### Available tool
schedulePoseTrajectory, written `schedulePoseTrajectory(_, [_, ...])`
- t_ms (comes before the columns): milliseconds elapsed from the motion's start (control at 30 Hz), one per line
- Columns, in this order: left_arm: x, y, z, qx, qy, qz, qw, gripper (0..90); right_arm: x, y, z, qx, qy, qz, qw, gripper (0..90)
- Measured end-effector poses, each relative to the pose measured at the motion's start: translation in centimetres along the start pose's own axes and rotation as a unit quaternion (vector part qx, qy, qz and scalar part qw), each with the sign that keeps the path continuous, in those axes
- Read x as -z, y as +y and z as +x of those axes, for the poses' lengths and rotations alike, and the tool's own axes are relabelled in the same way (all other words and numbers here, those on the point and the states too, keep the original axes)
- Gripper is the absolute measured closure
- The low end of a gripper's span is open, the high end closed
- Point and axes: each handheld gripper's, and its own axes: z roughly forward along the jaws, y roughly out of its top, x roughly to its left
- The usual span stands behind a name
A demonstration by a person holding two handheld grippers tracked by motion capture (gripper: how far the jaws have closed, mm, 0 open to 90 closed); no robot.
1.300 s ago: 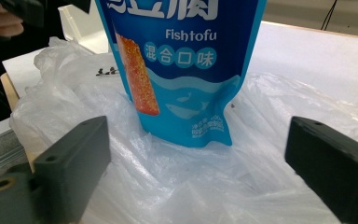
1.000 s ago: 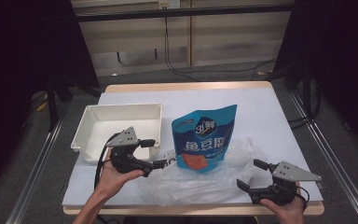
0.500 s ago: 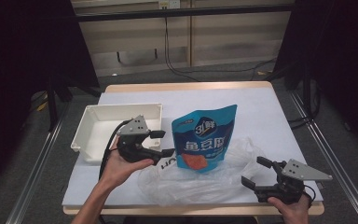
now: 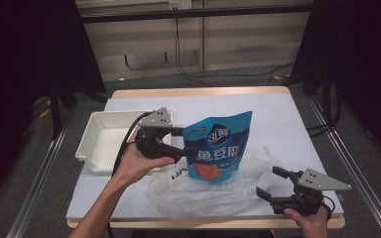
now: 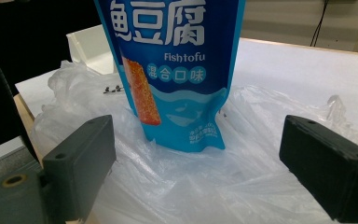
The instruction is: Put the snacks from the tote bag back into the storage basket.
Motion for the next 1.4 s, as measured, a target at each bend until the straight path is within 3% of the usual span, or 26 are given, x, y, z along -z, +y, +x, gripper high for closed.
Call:
schedulePoseTrajectory(167, [-0.4,0.9,0.4,-0.004,-0.022,0.003,0.9997,31.9,-0.1,0.0,0.1,0.001,0.001,0.002,1.0,11.4])
schedulePoseTrajectory(300, [-1.0,1.2,0.6,0.004,-0.034,0.005,0.9994,31.2,-0.2,0.0,0.1,0.003,0.002,0.003,1.0,11.5])
schedulePoseTrajectory(500, [-2.4,1.6,0.8,-0.003,-0.051,0.039,0.9979,34.8,-0.2,-0.1,0.1,0.004,0.007,0.004,1.0,14.7])
schedulePoseTrajectory(633, [-3.0,2.0,0.9,-0.005,-0.056,0.047,0.9973,36.5,-0.5,-0.2,0.1,0.007,0.008,0.011,0.9999,14.8])
schedulePoseTrajectory(833, [-4.0,2.0,1.1,-0.015,-0.055,0.064,0.9963,45.9,-0.6,-0.2,0.2,0.007,0.01,0.013,0.9998,14.8])
schedulePoseTrajectory(967, [-4.5,1.8,1.2,-0.023,-0.043,0.07,0.9964,53.1,-0.6,-0.2,0.1,0.006,0.01,0.017,0.9998,15.0])
schedulePoseTrajectory(1167, [-4.8,1.7,1.6,-0.024,-0.05,0.069,0.996,63.1,-0.8,-0.3,0.1,0.009,0.006,0.024,0.9997,16.5])
schedulePoseTrajectory(1233, [-4.9,1.7,1.7,-0.013,-0.052,0.067,0.9963,65.6,-0.8,-0.3,0.1,0.007,0.007,0.026,0.9996,16.5])
schedulePoseTrajectory(1400, [-5.2,1.6,2.0,-0.016,-0.067,0.069,0.9952,78.3,-0.8,-0.4,-0.1,0.003,0.008,0.026,0.9996,17.9])
